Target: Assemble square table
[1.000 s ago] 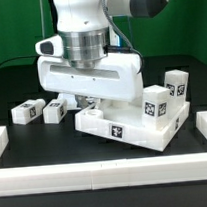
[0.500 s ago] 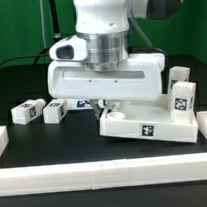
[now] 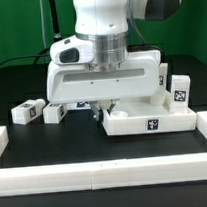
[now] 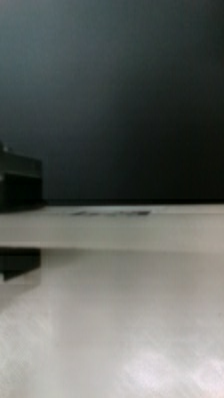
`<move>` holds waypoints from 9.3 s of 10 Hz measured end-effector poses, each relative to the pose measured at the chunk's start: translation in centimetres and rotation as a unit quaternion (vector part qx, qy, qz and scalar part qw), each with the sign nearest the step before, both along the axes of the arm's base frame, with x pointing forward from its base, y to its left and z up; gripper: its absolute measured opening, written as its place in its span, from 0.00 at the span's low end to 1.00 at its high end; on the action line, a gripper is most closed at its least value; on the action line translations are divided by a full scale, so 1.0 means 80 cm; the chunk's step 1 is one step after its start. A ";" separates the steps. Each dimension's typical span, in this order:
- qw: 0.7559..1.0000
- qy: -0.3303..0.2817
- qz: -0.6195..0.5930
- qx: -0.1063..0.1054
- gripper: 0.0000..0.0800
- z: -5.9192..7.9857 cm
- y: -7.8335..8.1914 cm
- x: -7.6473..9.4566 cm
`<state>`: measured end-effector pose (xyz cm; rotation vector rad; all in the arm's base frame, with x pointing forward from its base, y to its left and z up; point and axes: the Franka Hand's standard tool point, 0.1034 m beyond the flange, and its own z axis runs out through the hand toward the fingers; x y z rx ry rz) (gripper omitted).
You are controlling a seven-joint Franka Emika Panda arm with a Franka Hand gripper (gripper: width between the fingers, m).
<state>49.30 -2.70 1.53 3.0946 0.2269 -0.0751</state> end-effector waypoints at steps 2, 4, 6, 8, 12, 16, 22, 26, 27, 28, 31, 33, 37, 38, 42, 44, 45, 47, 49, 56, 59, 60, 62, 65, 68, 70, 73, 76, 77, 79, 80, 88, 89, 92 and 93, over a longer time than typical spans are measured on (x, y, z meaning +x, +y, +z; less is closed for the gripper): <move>0.994 0.003 0.113 -0.008 0.07 -0.004 0.007 0.014; 0.982 -0.001 0.190 -0.012 0.07 -0.003 0.008 0.019; 0.965 0.007 0.262 -0.016 0.07 -0.002 0.007 0.020; 0.938 0.009 0.345 -0.023 0.07 0.004 0.033 0.038; 0.887 0.025 0.461 -0.027 0.07 0.011 0.049 0.055; 0.820 0.039 0.570 -0.037 0.07 0.015 0.068 0.076; 0.810 0.039 0.584 -0.036 0.07 0.019 0.090 0.104; 0.798 0.033 0.601 -0.042 0.07 0.009 0.116 0.155; 0.796 0.027 0.603 -0.044 0.07 0.009 0.123 0.166; 0.795 0.023 0.604 -0.046 0.07 0.010 0.127 0.174; 0.791 0.027 0.609 -0.051 0.07 0.007 0.130 0.179; 0.791 0.035 0.608 -0.059 0.17 0.019 0.136 0.179; 0.794 0.045 0.602 -0.073 0.77 0.083 0.131 0.192; 0.797 0.044 0.598 -0.076 0.80 0.094 0.117 0.187; 0.800 0.037 0.593 -0.081 0.81 0.122 0.064 0.163; 0.811 0.035 0.579 -0.081 0.81 0.119 0.068 0.164; 0.820 0.033 0.566 -0.081 0.81 0.119 0.067 0.164; 0.850 0.026 0.519 -0.083 0.81 0.120 0.062 0.164; 0.908 0.047 0.409 -0.079 0.81 0.132 0.005 0.148; 0.988 0.011 0.134 -0.078 0.81 0.129 -0.066 0.131; 0.998 0.011 0.001 -0.056 0.81 0.098 -0.140 0.068; 0.998 0.013 -0.013 -0.057 0.81 0.092 -0.146 0.057; 0.995 0.007 -0.081 -0.058 0.81 0.092 -0.140 0.060; 0.990 0.023 -0.135 -0.038 0.81 0.075 -0.150 0.030; 0.989 0.056 -0.139 -0.016 0.81 0.049 -0.165 -0.021; 0.988 0.066 -0.138 -0.014 0.81 0.050 -0.158 -0.017; 0.976 0.163 -0.144 0.002 0.81 0.049 -0.147 -0.030; 0.955 0.264 -0.137 0.019 0.81 0.047 -0.142 -0.040; 0.947 0.290 -0.136 0.021 0.81 0.046 -0.140 -0.042; 0.929 0.344 -0.137 0.023 0.81 0.042 -0.140 -0.044; 0.919 0.370 -0.137 0.026 0.81 0.040 -0.134 -0.052; 0.922 0.363 -0.136 0.019 0.81 0.005 -0.130 -0.066; 0.920 0.367 -0.137 0.019 0.81 0.002 -0.130 -0.070; 0.914 0.380 -0.141 0.018 0.81 -0.009 -0.130 -0.089; 0.914 0.379 -0.142 0.018 0.81 -0.011 -0.130 -0.092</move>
Offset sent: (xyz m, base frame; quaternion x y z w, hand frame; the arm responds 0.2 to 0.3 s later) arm 0.0000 0.0000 0.0000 0.0000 0.0000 -0.1296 0.9916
